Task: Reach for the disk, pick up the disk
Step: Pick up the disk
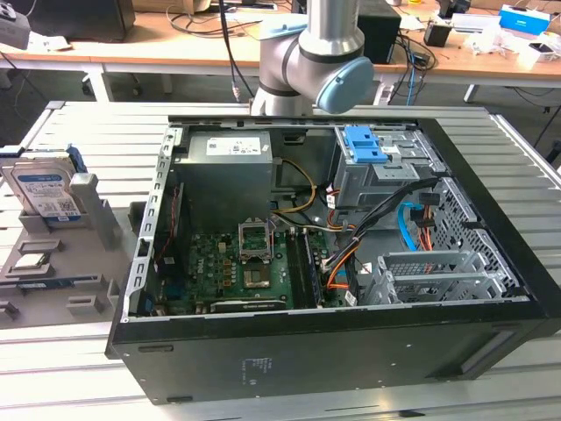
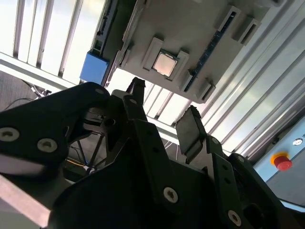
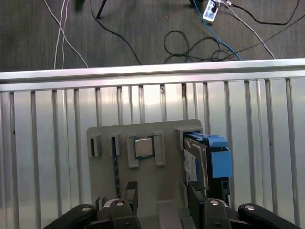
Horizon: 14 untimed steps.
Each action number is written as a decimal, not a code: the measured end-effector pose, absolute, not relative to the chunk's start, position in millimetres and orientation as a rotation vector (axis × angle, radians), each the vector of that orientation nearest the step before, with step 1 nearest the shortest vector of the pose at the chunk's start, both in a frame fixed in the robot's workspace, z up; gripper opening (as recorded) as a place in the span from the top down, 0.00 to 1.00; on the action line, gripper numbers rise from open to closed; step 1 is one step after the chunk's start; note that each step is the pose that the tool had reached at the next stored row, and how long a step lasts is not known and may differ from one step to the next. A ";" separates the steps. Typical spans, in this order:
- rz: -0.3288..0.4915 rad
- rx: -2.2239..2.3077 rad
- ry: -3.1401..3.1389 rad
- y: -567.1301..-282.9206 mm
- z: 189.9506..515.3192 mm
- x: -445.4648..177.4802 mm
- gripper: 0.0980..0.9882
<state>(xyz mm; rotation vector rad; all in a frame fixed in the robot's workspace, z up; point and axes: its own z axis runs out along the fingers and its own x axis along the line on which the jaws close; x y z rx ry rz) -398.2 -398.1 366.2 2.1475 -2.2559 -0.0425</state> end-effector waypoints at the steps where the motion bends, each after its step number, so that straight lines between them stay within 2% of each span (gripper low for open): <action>1: -0.042 2.148 -2.256 -394.9 366.2 -398.2 0.50; 14: -0.041 2.110 -2.289 -381.0 365.6 -398.2 0.50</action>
